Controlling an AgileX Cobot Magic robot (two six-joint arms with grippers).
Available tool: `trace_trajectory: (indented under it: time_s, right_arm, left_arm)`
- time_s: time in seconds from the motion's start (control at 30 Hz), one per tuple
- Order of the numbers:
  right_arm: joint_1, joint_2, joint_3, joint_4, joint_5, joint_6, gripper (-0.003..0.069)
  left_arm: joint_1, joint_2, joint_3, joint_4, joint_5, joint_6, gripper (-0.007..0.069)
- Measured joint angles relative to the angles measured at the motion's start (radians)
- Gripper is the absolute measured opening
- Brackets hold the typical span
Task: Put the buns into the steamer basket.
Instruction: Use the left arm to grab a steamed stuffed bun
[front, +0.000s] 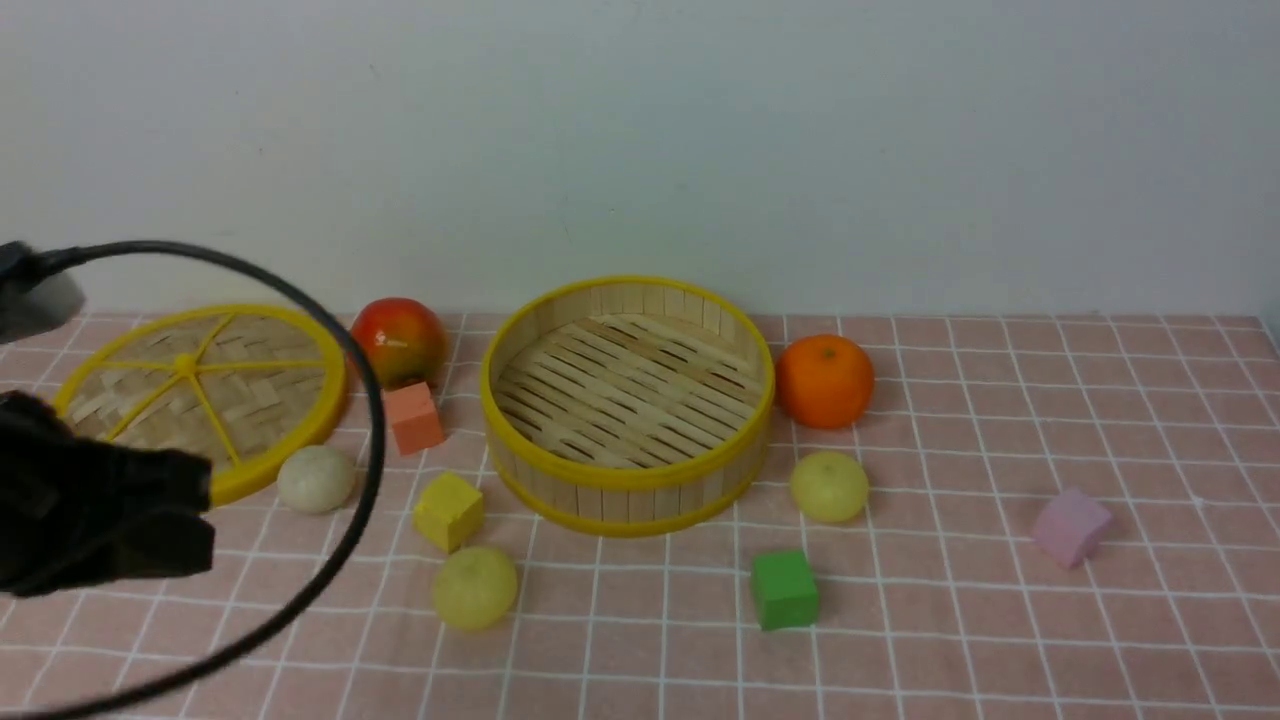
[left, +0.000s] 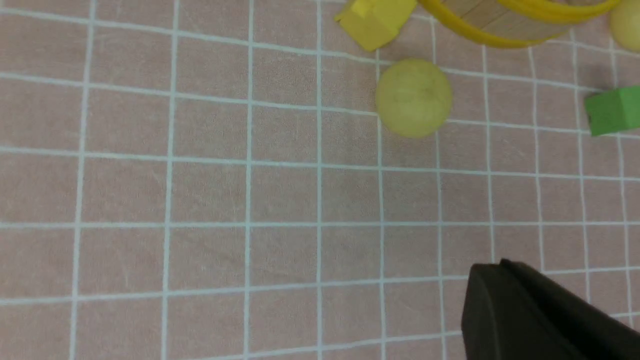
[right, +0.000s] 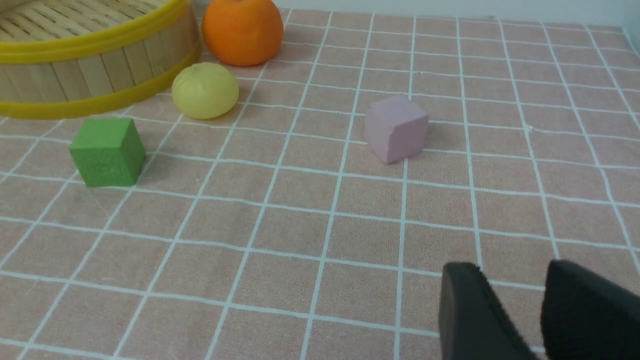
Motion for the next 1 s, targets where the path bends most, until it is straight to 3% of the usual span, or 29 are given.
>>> trace_trajectory:
  time_s: [0.27,0.53,0.77,0.83,1.0]
  right_arm:
    - [0.0,0.0,0.0,0.0,0.0,0.0,0.024]
    - [0.0,0.0,0.0,-0.002,0.0,0.0,0.024]
    - [0.0,0.0,0.0,-0.002,0.0,0.0,0.024]
    - [0.0,0.0,0.0,-0.002,0.0,0.0,0.024]
    - [0.0,0.0,0.0,-0.002,0.0,0.0,0.024]
  left_arm:
    - [-0.018,0.496,-0.313,0.03,0.006,0.047,-0.0013]
    - [-0.02,0.713,-0.515,0.178,0.005,-0.005,-0.0013]
    - [-0.02,0.786,-0.55,0.243,-0.043,-0.019,-0.0011]
    - [-0.02,0.792,-0.55,0.243,-0.062,-0.019,0.0012]
    - [-0.02,0.802,-0.552,0.235,-0.116,-0.019,0.0181]
